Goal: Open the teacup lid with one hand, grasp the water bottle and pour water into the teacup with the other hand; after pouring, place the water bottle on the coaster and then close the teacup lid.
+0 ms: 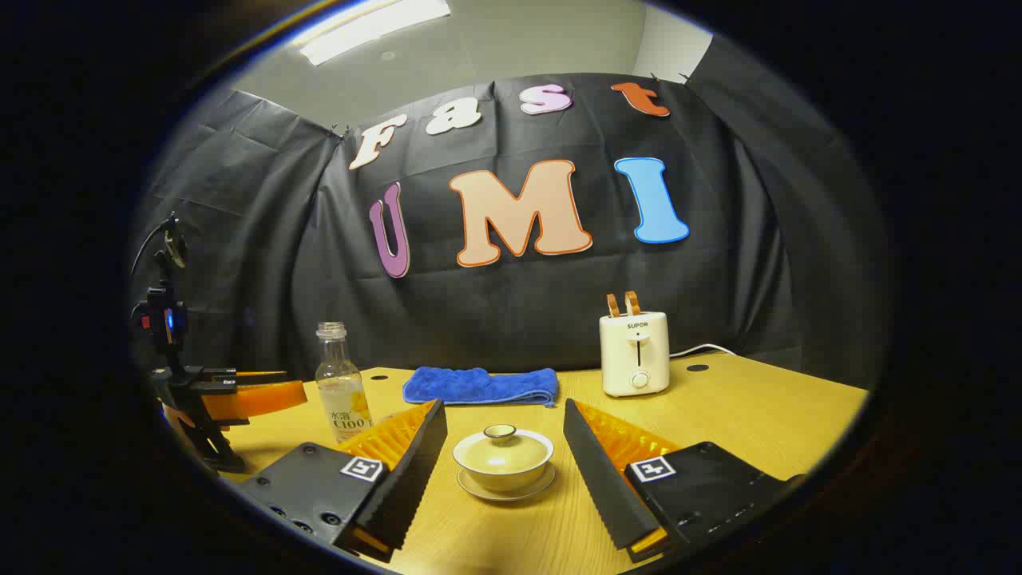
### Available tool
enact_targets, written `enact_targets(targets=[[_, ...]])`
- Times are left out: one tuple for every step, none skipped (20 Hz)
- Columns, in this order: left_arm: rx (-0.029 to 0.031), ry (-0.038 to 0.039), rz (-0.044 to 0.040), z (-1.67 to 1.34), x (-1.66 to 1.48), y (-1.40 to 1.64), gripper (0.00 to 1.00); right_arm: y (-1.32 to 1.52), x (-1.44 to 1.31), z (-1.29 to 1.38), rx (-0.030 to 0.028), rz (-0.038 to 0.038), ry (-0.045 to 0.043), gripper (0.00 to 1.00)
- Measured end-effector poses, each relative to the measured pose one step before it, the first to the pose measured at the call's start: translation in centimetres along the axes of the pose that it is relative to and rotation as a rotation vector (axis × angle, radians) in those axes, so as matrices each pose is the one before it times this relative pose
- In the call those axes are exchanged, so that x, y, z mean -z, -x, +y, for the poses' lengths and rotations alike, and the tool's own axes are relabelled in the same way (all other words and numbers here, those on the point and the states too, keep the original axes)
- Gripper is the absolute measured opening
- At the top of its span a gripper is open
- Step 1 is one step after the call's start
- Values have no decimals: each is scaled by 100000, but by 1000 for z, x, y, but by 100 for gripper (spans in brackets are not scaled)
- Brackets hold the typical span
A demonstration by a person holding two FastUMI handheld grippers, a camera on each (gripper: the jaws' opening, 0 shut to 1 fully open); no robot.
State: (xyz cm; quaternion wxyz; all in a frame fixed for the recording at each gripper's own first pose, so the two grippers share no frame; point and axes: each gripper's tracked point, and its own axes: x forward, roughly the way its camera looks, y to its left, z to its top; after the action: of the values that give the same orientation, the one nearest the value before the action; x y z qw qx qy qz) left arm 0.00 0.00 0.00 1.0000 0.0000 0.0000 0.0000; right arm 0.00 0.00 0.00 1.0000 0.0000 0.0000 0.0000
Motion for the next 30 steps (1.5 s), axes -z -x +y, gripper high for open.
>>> enact_targets(targets=[[-209, 146, 241, 32, 15, -6, 93, -103, -15, 89, -44, 72, -7, 95], [15, 12, -19, -57, 72, 82, 94, -115, -36, -30, 100, 170, 282, 92], [0, -68, 291, -36, 44, -13, 94, 12, 31, 11, -3, -15, 293, 92], [265, -185, -187, -91, 75, 50, 94, 8, -116, 32, 58, 114, 144, 95], [-71, -375, 11, 5, -98, -9, 94, -9, 204, -140, 212, 243, 151, 92], [-207, -397, -123, 15, 78, -11, 93, -104, 10, -7, 19, 290, 91, 95], [-92, -355, -156, 50, -88, -80, 94, -15, 99, 134, 6, 250, 212, 94], [-73, -235, -54, -47, 80, 37, 94, -42, -4, -56, 140, 104, 314, 92], [-195, -264, 167, 29, 64, -2, 94, 102, 134, -16, -22, 203, 362, 95], [-217, -180, 240, 92, 107, -40, 94, -103, 83, 179, -170, 541, 472, 95], [-176, -133, 435, -27, 124, -30, 94, 36, 141, 123, -279, 474, 475, 95], [-312, -145, 333, -26, 245, 20, 94, -60, 107, 58, -219, 296, 530, 92], [-668, -304, -212, 65, -47, 43, 90, -69, 22, 124, -126, 204, 645, 92], [-486, -356, -518, 72, -61, 90, 94, 47, -95, 104, -285, 172, 587, 92], [-198, -415, -202, -13, -68, -14, 94, -17, 239, 120, -335, 249, 561, 92], [-147, -164, -500, 117, -51, -24, 94, -49, 53, 45, 74, 201, 606, 92], [-142, -102, -35, 91, -85, -10, 94, 79, 36, -116, 251, 176, 479, 92], [-182, -177, 252, 45, 232, -4, 94, -5, 18, 58, -14, 388, 372, 95], [-330, -91, -98, 110, -12, 39, 94, -46, 364, 36, -44, 738, 372, 93], [-289, -301, 25, 82, 17, 142, 94, -103, 143, -111, 389, 650, 405, 95], [-302, -252, -216, 103, 10, -56, 94, -54, 72, 44, 88, 596, 264, 92], [-233, 77, 13, 91, -14, 113, 94, -64, 105, 79, -61, 570, 324, 92], [112, -243, -340, -39, -164, 15, 94, 9, 169, 166, -573, 346, 19, 92], [-127, -469, -344, -10, 16, 98, 93, -99, -135, 80, 27, -195, 45, 92], [-65, -774, -116, 3, -32, 14, 94, -10, 50, -125, -201, 5, -79, 92], [281, -956, 50, -70, 120, 69, 94, -72, -105, -1, -46, 47, -32, 92], [528, 335, 72, -131, -44, -82, 94, -55, 66, -47, -298, -35, -3, 95], [101, -51, 352, 46, 128, -109, 93, -283, 66, 147, -785, 116, -10, 92], [-63, 212, 375, -8, 101, -78, 93, -350, 186, 331, -1684, 556, -133, 92], [-6, 22, 830, 38, 210, -31, 94, -377, 72, 86, -1006, 377, 60, 92]])
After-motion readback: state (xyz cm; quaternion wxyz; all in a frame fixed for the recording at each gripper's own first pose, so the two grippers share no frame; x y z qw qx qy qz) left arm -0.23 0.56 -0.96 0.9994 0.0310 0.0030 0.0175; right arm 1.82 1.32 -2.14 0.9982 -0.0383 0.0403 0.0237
